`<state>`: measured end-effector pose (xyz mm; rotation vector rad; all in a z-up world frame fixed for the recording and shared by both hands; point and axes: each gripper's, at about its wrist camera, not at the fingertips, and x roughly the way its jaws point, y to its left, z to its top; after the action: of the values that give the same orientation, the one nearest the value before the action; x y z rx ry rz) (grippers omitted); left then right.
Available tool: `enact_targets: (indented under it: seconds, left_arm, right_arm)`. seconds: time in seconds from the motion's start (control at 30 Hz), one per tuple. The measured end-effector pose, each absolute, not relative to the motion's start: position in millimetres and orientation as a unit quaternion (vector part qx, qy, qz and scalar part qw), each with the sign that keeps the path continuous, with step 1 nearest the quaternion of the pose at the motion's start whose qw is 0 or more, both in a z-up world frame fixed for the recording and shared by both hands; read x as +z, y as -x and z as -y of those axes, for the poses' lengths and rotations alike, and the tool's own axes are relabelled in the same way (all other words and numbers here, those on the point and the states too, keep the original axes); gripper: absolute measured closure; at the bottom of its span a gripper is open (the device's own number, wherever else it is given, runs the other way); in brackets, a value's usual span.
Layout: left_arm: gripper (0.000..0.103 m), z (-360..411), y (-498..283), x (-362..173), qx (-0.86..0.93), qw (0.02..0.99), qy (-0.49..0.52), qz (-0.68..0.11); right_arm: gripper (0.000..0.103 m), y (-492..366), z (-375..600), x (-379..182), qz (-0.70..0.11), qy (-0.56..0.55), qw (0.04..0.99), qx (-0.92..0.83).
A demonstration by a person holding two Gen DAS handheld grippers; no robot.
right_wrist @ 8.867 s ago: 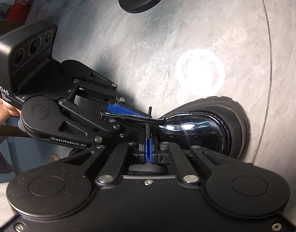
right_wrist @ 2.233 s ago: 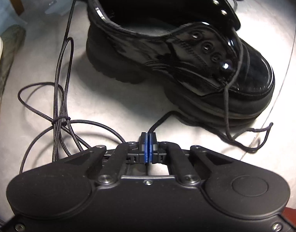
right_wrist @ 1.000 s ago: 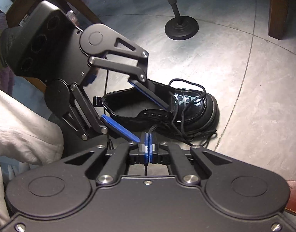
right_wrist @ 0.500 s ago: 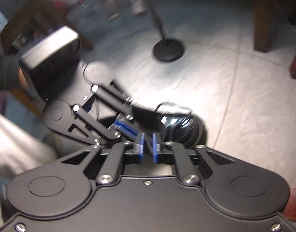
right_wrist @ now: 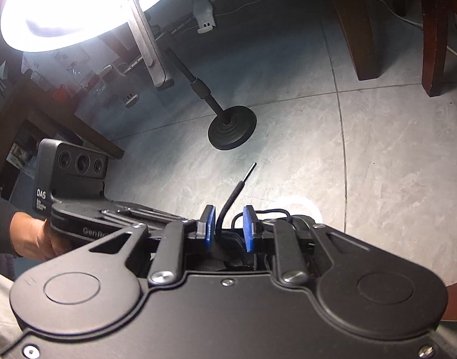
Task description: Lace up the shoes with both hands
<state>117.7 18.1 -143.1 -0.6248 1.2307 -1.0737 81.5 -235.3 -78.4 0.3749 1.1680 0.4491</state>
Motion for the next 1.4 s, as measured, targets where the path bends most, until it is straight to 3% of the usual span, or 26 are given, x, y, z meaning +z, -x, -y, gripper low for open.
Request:
enact_targets:
  seconds: [0.53,0.6,0.63,0.67,0.8,0.9,0.97,1.1,1.3,1.4]
  left_arm:
    - [0.099,-8,-108,-137,-0.496,0.649,0.233,-0.529]
    - [0.099,-8,-108,-137,-0.496,0.649,0.232,-0.528]
    - [0.099,-8,-108,-137,-0.496,0.649,0.232,-0.528]
    - [0.099,-7,-108,-137,-0.497,0.649,0.232,-0.527]
    - [0.099,-6,-109,-133,-0.503,0.656,0.223,-0.517]
    - [0.099,-8,-112,-133,-0.493,0.665,0.222,-0.515]
    - [0.099,-12,-117,-132,-0.479,0.681,0.222,-0.507]
    - [0.099,-26,-135,-127,-0.436,0.728,0.216,-0.483]
    - [0.099,-34,-146,-119,-0.423,0.754,0.200,-0.460]
    - [0.099,-34,-142,-118,-0.428,0.746,0.209,-0.464]
  right_arm:
    - [0.080,-85,242,-87,-0.545,-0.227,0.783,0.194]
    - [0.084,-84,243,-87,-0.542,-0.225,0.785,0.196]
    - [0.096,-83,242,-87,-0.540,-0.220,0.789,0.195]
    - [0.099,-82,241,-86,-0.538,-0.216,0.791,0.197]
    - [0.099,-81,239,-82,-0.527,-0.203,0.800,0.203]
    - [0.096,-82,240,-80,-0.525,-0.209,0.800,0.203]
    - [0.077,-83,241,-77,-0.520,-0.207,0.805,0.198]
    - [0.077,-81,238,-66,-0.498,-0.141,0.830,0.208]
    - [0.077,-61,208,-88,-0.555,-0.076,0.787,0.260]
    - [0.077,-60,200,-77,-0.496,0.008,0.835,0.237]
